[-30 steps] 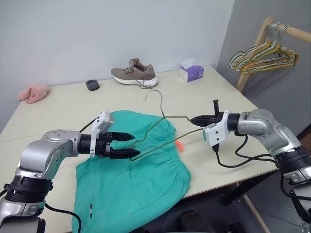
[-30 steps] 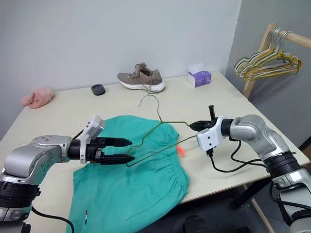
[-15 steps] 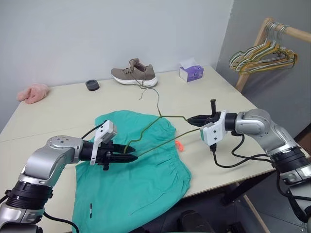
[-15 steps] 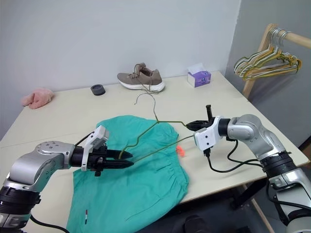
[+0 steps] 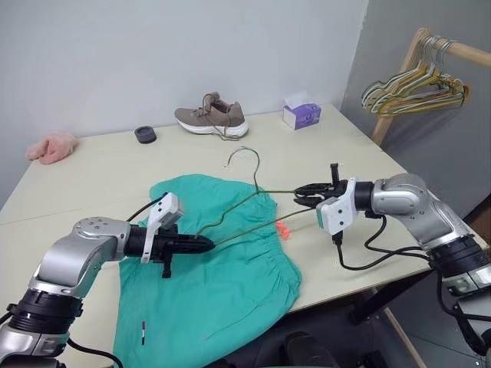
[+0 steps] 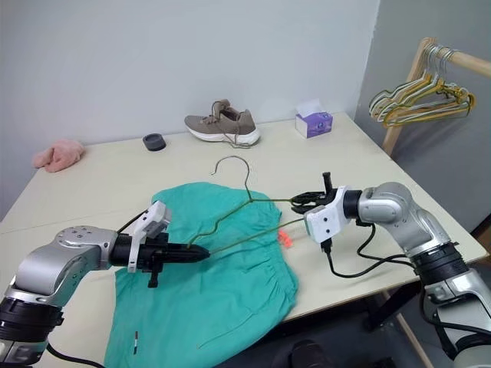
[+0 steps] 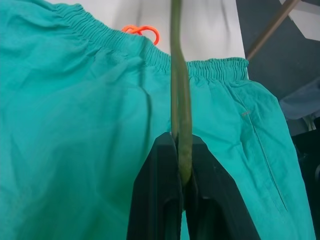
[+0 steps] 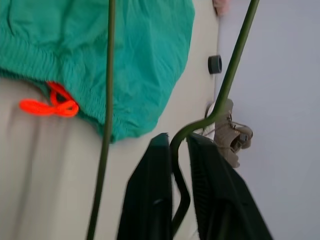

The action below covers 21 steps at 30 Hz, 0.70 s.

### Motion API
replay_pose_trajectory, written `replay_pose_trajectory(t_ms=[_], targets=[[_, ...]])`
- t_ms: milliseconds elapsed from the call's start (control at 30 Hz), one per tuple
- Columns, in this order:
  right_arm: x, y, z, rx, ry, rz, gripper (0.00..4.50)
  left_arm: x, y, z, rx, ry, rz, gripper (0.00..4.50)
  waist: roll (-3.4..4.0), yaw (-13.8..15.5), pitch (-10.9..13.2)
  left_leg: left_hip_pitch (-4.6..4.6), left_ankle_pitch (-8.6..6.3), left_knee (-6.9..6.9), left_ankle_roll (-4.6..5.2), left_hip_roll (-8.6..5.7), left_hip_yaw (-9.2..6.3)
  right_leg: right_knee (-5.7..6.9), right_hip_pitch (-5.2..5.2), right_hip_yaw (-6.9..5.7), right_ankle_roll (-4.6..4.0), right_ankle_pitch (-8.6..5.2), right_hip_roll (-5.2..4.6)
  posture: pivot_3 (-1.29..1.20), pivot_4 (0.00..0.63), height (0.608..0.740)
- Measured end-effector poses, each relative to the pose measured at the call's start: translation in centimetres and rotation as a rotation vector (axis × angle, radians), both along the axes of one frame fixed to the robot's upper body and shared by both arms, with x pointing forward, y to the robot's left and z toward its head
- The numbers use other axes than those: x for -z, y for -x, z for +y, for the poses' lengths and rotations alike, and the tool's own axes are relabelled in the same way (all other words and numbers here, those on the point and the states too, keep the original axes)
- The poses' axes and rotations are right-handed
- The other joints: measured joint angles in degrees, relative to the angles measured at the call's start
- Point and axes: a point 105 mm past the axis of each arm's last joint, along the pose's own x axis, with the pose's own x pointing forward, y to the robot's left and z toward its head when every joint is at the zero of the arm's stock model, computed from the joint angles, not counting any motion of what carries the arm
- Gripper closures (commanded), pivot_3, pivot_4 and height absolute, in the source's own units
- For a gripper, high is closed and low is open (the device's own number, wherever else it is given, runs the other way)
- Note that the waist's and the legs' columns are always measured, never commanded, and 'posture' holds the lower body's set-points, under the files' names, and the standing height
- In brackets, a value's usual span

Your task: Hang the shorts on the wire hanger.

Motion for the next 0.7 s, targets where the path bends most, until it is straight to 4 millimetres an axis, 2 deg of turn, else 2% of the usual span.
replay_pose_trajectory(t_ms=[133, 267, 367, 467, 600, 700], targets=[[0.4, 0.7, -0.5, 0.021, -0.011, 0.088, 1.41, 0.1, -0.1, 0.0, 0.005, -0.022, -0.028, 4.5, 0.0, 0.1, 0.0, 0.0, 0.0, 0.02, 0.0, 0.0, -0.01, 0.0, 0.01, -0.01, 0.0, 0.0, 0.0, -0.28, 0.0, 0.74], [0.8, 0.9, -2.4, 0.149, -0.049, 0.274, 0.07, 0.2, -0.4, 0.1, 0.024, -0.069, -0.093, 4.5, 0.0, 0.5, 0.0, -0.01, 0.0, 0.02, 0.0, 0.0, -0.01, -0.01, 0.01, 0.0, 0.0, 0.0, -0.01, -0.29, 0.0, 0.74], [0.3, 1.3, -4.0, 0.274, -0.094, 0.455, 0.03, 0.3, -0.6, 0.0, 0.059, -0.121, -0.162, 4.5, 0.01, 0.6, 0.0, 0.0, -0.01, 0.02, 0.01, 0.01, 0.0, -0.01, 0.01, 0.0, 0.0, 0.0, -0.01, -0.29, 0.0, 0.74], [0.1, 1.9, -3.9, 0.304, -0.085, 0.529, 0.03, 0.2, -0.7, -0.1, 0.083, -0.144, -0.201, 4.5, 0.03, 0.4, 0.0, 0.01, -0.01, 0.01, 0.01, 0.04, 0.0, -0.01, 0.0, -0.02, 0.0, 0.0, 0.0, -0.29, 0.0, 0.74], [1.1, 2.5, -3.3, 0.324, -0.05, 0.602, 0.03, 0.1, -0.7, -0.2, 0.109, -0.171, -0.236, 4.5, 0.02, 0.5, 0.0, 0.0, -0.01, 0.03, 0.01, 0.02, 0.0, -0.01, 0.02, -0.02, 0.03, -0.01, -0.01, -0.29, 0.0, 0.74], [2.7, 2.9, -2.6, 0.33, 0.003, 0.669, 0.03, -0.1, -0.7, -0.4, 0.121, -0.18, -0.249, 4.5, 0.02, 0.5, 0.0, -0.01, -0.01, 0.04, 0.01, 0.02, 0.0, -0.01, 0.02, -0.02, 0.03, -0.01, -0.01, -0.28, 0.0, 0.74]])
